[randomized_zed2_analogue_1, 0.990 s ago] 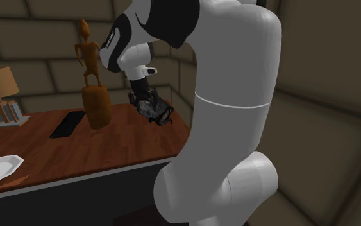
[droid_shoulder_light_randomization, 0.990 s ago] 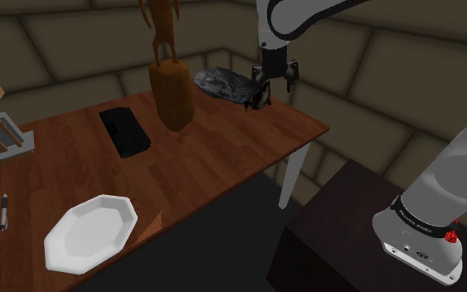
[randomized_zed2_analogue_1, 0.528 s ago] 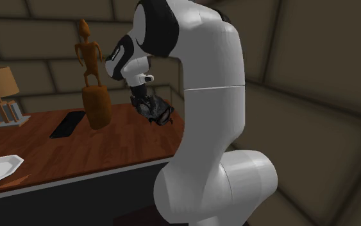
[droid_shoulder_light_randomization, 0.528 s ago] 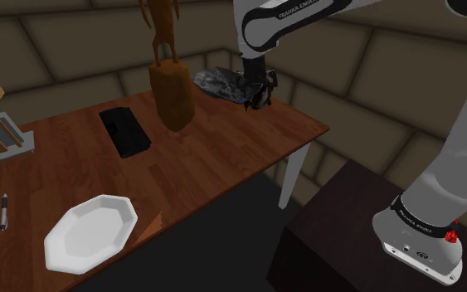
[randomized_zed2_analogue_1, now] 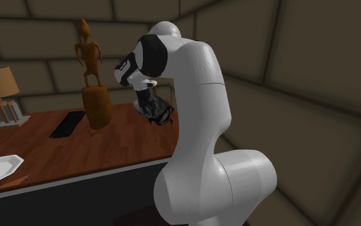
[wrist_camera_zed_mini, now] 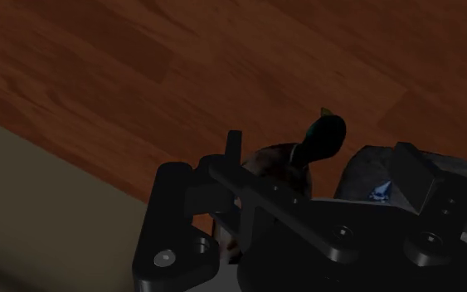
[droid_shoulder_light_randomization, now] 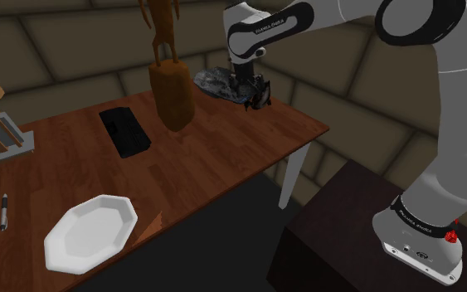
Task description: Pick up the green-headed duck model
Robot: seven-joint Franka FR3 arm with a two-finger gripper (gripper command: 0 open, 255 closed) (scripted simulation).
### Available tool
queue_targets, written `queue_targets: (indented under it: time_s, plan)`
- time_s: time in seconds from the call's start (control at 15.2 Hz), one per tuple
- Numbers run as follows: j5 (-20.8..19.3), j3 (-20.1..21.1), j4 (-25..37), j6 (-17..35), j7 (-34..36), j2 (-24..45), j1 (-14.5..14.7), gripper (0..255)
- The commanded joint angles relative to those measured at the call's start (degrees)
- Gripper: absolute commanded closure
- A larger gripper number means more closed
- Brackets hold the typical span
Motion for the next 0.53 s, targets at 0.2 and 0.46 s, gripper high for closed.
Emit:
queue_targets:
  time_s: [0.2,0.46]
  plan:
    - [-0.36,-0.54,1.27,1.59,1.33,2.93,0.23,0]
    - [-0.67,-0.69,0.20,3.68,1.78,3.99,0.23,0]
